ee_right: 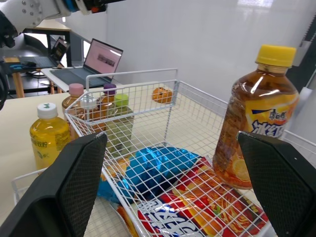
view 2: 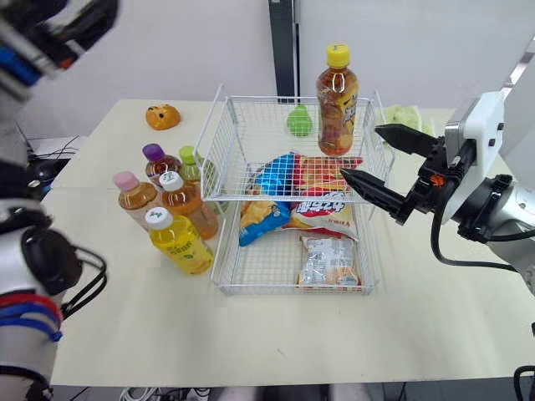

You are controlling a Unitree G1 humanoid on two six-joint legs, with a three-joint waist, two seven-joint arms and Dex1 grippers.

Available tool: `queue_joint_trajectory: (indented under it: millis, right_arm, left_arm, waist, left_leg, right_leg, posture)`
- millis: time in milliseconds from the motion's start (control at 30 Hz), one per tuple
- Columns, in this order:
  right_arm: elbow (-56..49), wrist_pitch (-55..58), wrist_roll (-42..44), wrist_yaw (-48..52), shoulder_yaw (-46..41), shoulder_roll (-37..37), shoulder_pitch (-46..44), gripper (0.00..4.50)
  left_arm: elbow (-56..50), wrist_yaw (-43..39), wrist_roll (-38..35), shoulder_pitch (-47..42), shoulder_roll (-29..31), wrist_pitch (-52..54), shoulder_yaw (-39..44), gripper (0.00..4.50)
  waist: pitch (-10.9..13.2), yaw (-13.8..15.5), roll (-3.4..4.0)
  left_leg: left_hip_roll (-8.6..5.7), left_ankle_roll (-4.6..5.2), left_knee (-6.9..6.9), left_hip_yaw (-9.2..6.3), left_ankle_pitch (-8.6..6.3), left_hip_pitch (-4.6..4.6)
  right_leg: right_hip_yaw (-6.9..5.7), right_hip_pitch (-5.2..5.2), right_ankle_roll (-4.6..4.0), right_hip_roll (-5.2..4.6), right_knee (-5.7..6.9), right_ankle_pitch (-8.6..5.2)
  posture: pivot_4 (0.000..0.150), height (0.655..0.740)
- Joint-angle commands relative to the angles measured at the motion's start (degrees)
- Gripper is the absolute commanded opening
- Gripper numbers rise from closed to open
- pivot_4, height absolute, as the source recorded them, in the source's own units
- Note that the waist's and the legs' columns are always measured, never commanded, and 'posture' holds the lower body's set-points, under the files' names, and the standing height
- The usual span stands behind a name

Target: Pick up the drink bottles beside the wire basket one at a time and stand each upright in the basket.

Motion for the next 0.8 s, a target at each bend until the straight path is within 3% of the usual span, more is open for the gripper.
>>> queue_joint_trajectory:
  millis: [33,200,433,633,800]
  right_arm:
    - [0.67,-0.57,-0.4,3.76,1.31,0.98,-3.36,4.5]
    - [4.78,-0.22,-1.7,10.51,6.79,4.05,-9.63,4.5]
    - [12.08,-0.52,-5.51,20.53,12.43,8.84,-16.68,4.5]
    - [15.16,-1.08,-8.89,24.82,13.86,12.0,-19.11,4.5]
    - [15.57,-1.05,-10.97,26.09,13.64,13.6,-19.39,4.5]
  left_arm:
    - [-10.41,1.02,-3.12,12.12,2.74,0.81,6.59,4.48]
    - [-30.9,4.34,-8.98,39.64,-1.86,5.47,18.65,4.48]
    - [-57.0,11.35,-18.2,70.56,-16.3,12.19,28.98,4.48]
    - [-67.56,15.41,-22.9,83.23,-23.29,12.4,29.56,4.48]
    - [-69.26,18.44,-25.4,83.26,-22.76,12.86,26.89,4.48]
  waist:
    - [-0.02,0.35,-0.03]
    - [-0.06,0.91,-0.09]
    - [-0.14,1.09,-0.21]
    - [-0.2,1.89,-0.16]
    - [-0.22,2.04,-0.13]
  left_leg:
    - [0.0,0.0,0.05,-0.02,0.0,0.0]
    - [0.0,0.0,0.13,-0.04,-0.01,0.0]
    - [-0.02,0.19,0.11,-0.06,-0.14,0.04]
    - [-0.01,0.23,0.09,-0.12,-0.16,0.17]
    - [-0.01,0.24,0.07,-0.13,-0.16,0.28]
  right_leg:
    - [-0.02,0.03,0.0,0.0,0.0,0.0]
    - [-0.02,0.09,0.0,-0.04,-0.04,0.02]
    - [-0.05,0.16,0.0,-0.1,-0.07,0.03]
    - [-0.12,0.26,-0.04,-0.1,-0.02,0.04]
    - [-0.13,0.34,-0.07,-0.1,-0.01,0.06]
  posture:
    - [0.15,0.74]
    - [0.15,0.74]
    - [0.15,0.74]
    - [0.15,0.74]
    - [0.15,0.74]
